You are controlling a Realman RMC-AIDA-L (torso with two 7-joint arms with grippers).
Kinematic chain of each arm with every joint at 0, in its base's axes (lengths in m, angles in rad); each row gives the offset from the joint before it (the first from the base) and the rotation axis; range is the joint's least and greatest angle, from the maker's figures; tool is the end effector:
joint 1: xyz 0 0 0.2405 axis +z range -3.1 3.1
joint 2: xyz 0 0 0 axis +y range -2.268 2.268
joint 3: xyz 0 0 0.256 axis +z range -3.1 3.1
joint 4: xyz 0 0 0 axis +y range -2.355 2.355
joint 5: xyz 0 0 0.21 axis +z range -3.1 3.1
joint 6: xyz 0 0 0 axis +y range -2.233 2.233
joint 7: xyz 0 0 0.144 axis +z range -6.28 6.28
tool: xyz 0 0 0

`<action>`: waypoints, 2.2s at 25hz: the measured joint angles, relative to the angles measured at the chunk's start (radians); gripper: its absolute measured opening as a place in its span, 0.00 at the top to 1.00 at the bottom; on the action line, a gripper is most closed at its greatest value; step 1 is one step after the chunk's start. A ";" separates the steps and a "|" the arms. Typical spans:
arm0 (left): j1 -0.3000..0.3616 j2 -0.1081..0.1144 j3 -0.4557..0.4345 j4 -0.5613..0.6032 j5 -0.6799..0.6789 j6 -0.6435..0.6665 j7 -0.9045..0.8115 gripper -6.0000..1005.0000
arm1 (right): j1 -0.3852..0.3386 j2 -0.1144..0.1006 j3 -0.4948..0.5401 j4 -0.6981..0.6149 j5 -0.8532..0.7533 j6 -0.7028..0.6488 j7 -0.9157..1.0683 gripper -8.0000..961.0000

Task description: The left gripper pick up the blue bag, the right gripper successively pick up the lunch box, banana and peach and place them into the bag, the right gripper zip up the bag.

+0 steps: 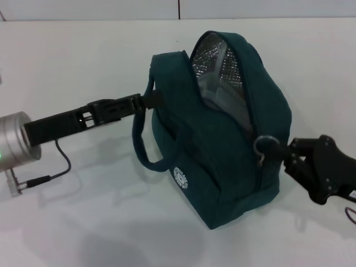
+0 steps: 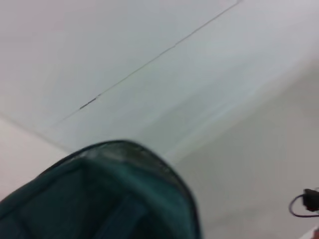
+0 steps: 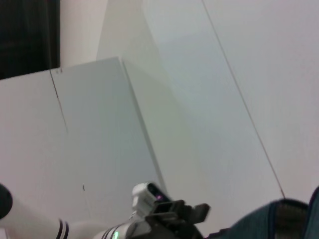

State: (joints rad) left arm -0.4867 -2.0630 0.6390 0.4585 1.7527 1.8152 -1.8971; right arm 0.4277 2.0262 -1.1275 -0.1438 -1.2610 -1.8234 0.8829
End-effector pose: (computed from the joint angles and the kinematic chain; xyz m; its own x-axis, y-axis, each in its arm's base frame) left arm -0.2477 0.2929 0.0066 0.1997 0.7673 0.6094 0.6653 -0.5627 0.4906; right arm 0.2597 0.2475 -0.0271 0.4894 -0.1826 -0.8527 -0.3774 -0.9259 -0.0183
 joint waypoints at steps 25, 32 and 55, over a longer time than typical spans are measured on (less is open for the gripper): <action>0.154 -0.022 0.015 -0.033 -0.005 0.138 0.559 0.21 | 0.244 0.002 -0.028 -0.010 0.149 0.005 0.026 0.98; 0.142 -0.027 0.010 -0.143 -0.079 0.051 0.707 0.21 | 0.319 0.002 -0.066 -0.008 0.159 0.094 0.070 0.98; 0.057 -0.035 0.014 -0.227 -0.124 -0.072 0.893 0.22 | 0.401 0.002 -0.074 -0.026 0.167 0.176 0.069 0.97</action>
State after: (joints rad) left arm -0.4292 -2.0982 0.6528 0.2316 1.6291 1.7436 -1.0042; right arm 0.8283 2.0277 -1.2016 -0.1702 -1.0937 -1.6476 0.9515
